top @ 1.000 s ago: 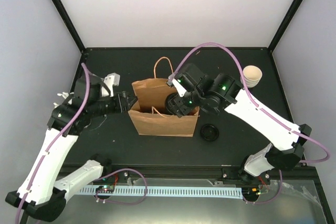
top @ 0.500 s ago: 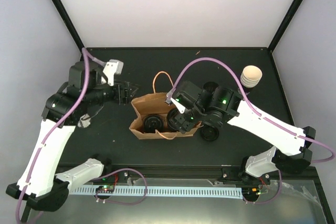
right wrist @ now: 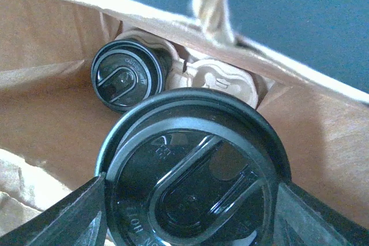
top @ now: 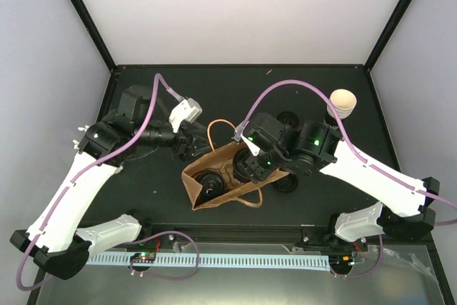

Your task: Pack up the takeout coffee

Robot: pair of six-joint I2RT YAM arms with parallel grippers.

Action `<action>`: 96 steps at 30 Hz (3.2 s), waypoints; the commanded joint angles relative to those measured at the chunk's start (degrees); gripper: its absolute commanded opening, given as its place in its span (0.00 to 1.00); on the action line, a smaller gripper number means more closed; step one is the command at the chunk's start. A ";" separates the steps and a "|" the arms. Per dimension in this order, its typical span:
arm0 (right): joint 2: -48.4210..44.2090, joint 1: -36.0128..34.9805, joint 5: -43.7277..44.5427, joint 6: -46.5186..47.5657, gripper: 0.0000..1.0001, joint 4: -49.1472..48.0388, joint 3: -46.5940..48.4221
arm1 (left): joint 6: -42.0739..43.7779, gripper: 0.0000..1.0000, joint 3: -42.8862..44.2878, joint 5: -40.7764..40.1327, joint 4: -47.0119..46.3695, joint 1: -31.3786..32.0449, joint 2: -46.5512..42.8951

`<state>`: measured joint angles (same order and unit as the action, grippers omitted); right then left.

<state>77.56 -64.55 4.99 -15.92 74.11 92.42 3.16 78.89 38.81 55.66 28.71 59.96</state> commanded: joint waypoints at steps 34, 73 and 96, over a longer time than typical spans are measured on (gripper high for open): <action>-2.50 -0.30 0.78 -2.75 0.47 -2.65 -1.31 | -2.34 0.26 5.98 -30.95 7.02 17.17 2.13; -11.94 -13.05 21.64 -8.05 0.44 -36.83 -35.06 | -6.32 0.66 -3.99 -29.09 -13.35 21.98 -9.86; -12.76 -13.05 32.85 -4.53 0.42 -57.02 -43.64 | -12.30 0.80 -1.48 -7.89 -10.11 -20.96 18.41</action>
<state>64.77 -77.23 33.65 -21.02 23.66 49.52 -11.64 75.70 23.33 47.51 8.82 70.41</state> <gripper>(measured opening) 0.715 0.808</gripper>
